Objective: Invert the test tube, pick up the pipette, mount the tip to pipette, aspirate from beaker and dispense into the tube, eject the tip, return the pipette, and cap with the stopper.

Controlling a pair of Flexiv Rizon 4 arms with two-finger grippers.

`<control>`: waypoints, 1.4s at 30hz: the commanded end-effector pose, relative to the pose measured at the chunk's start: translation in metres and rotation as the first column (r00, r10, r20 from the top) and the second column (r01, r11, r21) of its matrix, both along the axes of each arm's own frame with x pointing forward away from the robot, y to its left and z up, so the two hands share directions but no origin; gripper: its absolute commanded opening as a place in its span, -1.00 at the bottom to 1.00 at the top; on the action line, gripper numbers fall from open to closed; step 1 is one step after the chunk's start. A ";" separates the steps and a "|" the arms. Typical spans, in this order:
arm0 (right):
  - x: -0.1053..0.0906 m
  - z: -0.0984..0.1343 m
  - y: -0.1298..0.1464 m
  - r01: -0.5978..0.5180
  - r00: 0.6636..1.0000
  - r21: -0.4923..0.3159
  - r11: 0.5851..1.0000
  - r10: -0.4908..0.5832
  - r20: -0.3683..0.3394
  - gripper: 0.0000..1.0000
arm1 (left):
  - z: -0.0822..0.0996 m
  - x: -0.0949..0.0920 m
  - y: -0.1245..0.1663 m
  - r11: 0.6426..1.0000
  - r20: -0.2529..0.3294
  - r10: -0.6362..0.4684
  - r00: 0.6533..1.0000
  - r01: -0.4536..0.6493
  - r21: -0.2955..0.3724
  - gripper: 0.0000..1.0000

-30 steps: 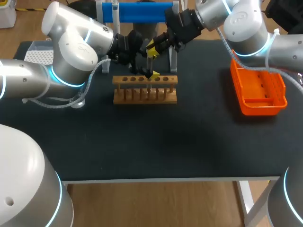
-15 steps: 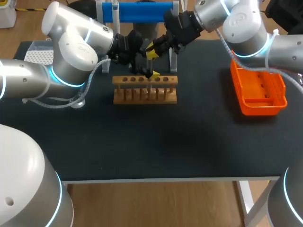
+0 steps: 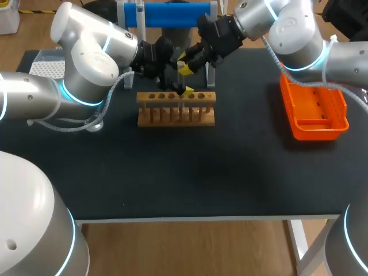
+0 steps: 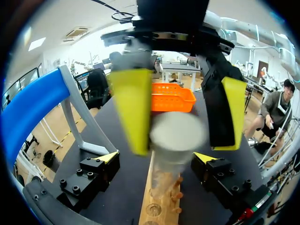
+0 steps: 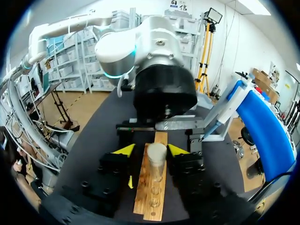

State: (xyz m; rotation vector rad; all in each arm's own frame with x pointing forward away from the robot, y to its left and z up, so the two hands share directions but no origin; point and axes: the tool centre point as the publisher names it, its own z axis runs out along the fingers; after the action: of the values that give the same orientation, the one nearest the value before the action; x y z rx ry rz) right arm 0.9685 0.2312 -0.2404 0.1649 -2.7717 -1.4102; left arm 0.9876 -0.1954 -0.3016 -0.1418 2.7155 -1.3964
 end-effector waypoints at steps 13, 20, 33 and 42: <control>-0.004 0.030 -0.026 -0.010 1.000 0.358 0.934 0.001 0.025 1.00 | 0.000 0.001 0.000 1.000 -0.002 -0.002 1.000 0.002 0.003 1.00; -0.004 0.041 -0.028 -0.001 0.999 0.483 0.876 0.024 -0.042 -1.00 | 0.000 0.001 0.000 1.000 -0.002 -0.002 1.000 0.002 0.003 1.00; -0.004 0.039 -0.014 0.034 0.992 0.542 0.840 0.035 -0.118 -1.00 | 0.000 0.001 0.000 1.000 -0.002 -0.002 1.000 0.002 0.003 1.00; -0.006 0.033 -0.006 0.038 0.991 0.543 0.839 0.037 -0.127 -1.00 | 0.000 0.001 0.000 1.000 -0.002 -0.002 1.000 0.002 0.003 1.00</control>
State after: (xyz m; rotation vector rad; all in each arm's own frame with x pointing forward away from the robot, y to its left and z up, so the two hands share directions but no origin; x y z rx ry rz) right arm 0.9615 0.2219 -0.2048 0.0753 -2.1906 -2.0885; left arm 0.9876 -0.1954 -0.3017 -0.1419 2.7156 -1.3964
